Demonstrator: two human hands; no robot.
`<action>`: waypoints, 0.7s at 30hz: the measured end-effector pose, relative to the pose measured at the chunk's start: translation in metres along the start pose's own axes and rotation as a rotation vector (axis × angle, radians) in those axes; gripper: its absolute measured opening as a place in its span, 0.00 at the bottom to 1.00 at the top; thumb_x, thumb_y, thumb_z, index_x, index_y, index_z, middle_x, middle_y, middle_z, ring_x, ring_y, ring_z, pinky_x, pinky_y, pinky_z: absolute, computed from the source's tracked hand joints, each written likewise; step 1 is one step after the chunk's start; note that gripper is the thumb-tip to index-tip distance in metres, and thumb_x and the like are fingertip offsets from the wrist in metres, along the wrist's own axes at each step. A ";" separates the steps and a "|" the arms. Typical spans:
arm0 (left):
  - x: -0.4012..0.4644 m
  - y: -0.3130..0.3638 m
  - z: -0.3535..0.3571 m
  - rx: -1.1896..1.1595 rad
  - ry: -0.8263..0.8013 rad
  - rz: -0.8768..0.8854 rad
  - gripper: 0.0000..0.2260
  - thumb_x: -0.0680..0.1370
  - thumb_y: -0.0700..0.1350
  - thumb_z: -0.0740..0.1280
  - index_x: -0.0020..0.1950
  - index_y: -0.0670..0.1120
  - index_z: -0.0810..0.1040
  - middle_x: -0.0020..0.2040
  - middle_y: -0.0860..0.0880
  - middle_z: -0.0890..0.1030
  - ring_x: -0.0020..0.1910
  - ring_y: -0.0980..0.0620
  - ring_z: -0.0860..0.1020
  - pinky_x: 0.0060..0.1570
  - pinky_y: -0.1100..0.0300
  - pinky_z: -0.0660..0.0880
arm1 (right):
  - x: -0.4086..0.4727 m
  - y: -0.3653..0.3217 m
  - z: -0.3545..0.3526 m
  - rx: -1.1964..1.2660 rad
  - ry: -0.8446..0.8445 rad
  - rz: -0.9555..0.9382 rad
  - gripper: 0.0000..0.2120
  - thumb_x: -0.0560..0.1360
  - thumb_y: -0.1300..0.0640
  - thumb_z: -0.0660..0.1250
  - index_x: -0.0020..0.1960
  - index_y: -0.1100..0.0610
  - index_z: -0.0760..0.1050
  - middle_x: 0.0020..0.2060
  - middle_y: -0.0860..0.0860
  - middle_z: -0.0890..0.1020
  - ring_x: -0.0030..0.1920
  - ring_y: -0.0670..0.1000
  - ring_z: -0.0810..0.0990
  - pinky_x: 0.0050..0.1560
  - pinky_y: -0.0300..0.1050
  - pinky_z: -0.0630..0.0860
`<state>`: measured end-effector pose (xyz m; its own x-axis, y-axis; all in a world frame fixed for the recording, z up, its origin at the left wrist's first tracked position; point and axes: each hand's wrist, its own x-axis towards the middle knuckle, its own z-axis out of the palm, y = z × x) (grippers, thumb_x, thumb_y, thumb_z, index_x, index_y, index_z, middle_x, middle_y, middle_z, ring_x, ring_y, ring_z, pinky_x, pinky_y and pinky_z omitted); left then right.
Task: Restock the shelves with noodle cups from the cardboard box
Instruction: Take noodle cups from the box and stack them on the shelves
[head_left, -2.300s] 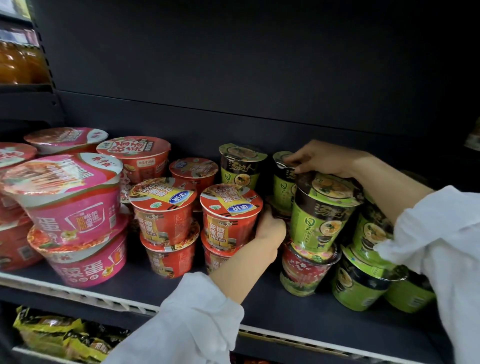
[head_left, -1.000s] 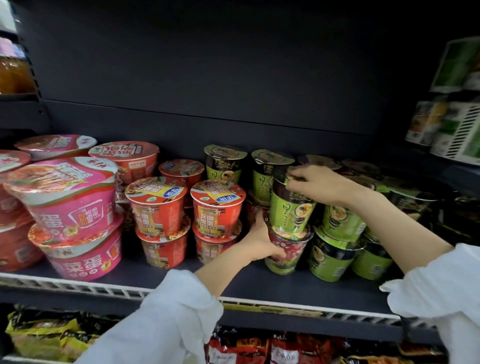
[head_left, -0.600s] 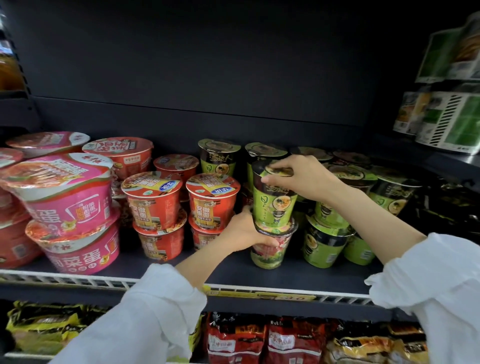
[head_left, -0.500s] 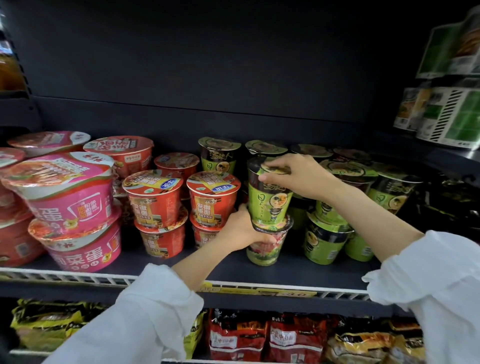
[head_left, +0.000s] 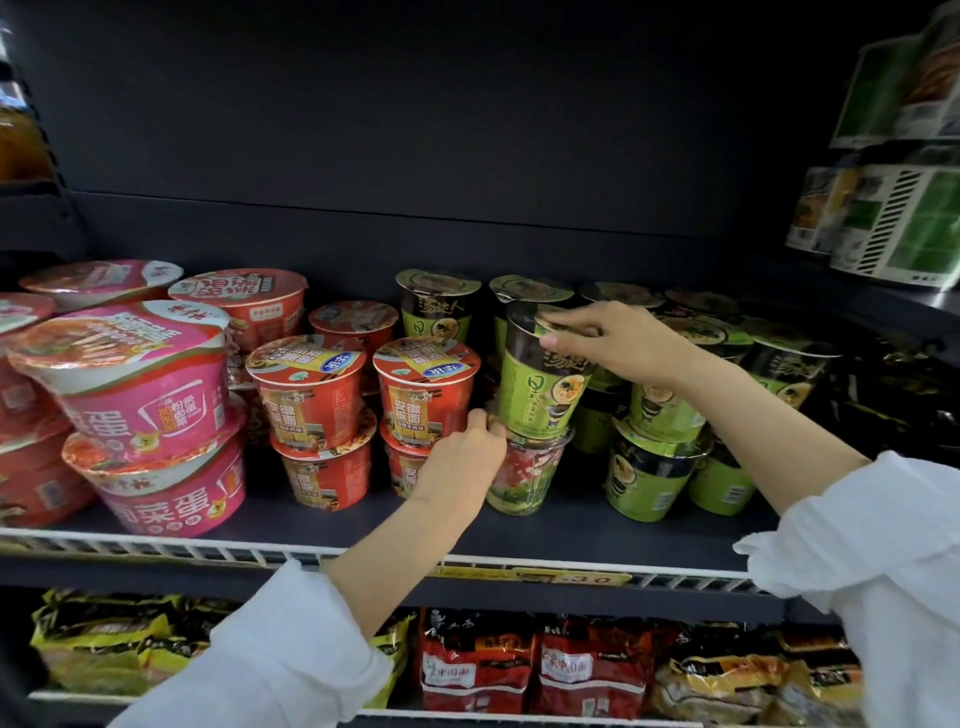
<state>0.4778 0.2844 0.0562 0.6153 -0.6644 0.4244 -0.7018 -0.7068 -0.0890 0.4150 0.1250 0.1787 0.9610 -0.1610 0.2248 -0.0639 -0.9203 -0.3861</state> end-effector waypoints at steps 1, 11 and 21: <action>-0.002 0.000 0.003 0.055 0.070 0.058 0.17 0.64 0.42 0.78 0.50 0.42 0.80 0.50 0.44 0.78 0.40 0.48 0.81 0.29 0.59 0.76 | 0.000 -0.001 0.002 -0.005 0.018 0.002 0.24 0.75 0.40 0.62 0.69 0.47 0.70 0.67 0.46 0.73 0.68 0.47 0.70 0.58 0.34 0.62; 0.009 0.005 0.010 0.099 0.134 0.202 0.18 0.65 0.58 0.75 0.40 0.44 0.80 0.33 0.45 0.79 0.31 0.48 0.79 0.29 0.59 0.75 | 0.013 -0.016 0.011 -0.314 -0.003 0.043 0.32 0.70 0.32 0.60 0.71 0.44 0.67 0.67 0.57 0.72 0.68 0.61 0.63 0.69 0.53 0.62; -0.003 -0.014 0.002 -0.012 0.064 0.213 0.16 0.73 0.37 0.69 0.60 0.44 0.74 0.53 0.43 0.75 0.48 0.45 0.78 0.38 0.55 0.76 | -0.003 -0.013 0.016 -0.365 0.182 0.028 0.35 0.67 0.34 0.67 0.68 0.51 0.71 0.59 0.54 0.73 0.66 0.55 0.64 0.64 0.52 0.68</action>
<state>0.4863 0.2960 0.0547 0.4286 -0.7813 0.4537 -0.8178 -0.5489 -0.1727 0.4177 0.1433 0.1687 0.8962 -0.2180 0.3863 -0.2118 -0.9755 -0.0592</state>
